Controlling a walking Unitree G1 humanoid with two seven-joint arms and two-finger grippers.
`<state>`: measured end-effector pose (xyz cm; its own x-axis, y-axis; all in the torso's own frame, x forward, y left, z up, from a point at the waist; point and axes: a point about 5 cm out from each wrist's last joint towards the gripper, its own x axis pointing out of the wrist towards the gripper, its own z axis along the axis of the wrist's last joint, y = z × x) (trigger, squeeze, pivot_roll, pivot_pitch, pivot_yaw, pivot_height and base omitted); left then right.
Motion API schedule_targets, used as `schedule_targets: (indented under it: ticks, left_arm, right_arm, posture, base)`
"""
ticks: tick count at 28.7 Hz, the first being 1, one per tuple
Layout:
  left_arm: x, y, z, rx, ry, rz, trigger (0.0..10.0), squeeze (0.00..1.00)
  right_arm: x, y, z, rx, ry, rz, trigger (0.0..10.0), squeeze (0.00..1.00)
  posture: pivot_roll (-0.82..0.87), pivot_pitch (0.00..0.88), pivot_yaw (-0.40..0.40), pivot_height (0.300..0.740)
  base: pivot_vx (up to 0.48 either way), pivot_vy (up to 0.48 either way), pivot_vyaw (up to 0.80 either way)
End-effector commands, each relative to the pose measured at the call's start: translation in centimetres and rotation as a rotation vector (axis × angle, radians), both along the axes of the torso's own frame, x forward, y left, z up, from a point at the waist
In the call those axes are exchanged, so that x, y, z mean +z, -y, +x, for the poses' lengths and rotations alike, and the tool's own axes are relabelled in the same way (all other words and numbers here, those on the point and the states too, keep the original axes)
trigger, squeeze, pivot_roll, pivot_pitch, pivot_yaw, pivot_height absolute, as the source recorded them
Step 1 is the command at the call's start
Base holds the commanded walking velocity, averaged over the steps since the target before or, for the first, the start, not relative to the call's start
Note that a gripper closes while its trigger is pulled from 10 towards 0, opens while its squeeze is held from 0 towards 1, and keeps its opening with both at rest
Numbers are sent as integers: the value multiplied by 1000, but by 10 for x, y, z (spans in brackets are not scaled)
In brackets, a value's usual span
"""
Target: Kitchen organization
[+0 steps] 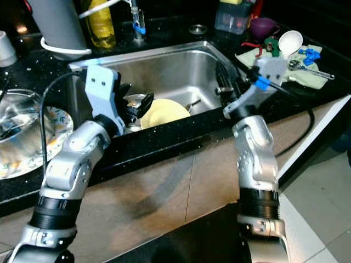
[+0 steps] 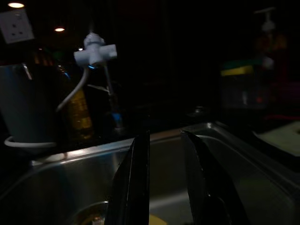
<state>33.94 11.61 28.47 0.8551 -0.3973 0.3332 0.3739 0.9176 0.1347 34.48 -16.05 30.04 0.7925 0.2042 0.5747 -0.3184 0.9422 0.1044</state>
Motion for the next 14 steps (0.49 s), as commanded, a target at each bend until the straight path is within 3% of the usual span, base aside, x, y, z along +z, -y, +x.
schedule_targets:
  ticks: [1,14]
  left_arm:
    - [-2,3,0,-4,-1,4,10000,0]
    - [-3,4,-2,-4,-7,-10,10000,0]
  right_arm:
    - [-2,-6,-3,7,-2,-8,10000,0]
    - [-6,-18,-11,-7,-44,-14,10000,0]
  posture:
    - [-83,178,18,740]
    - [-83,172,17,740]
  base:
    - [0,0,0]
    - [0,0,0]
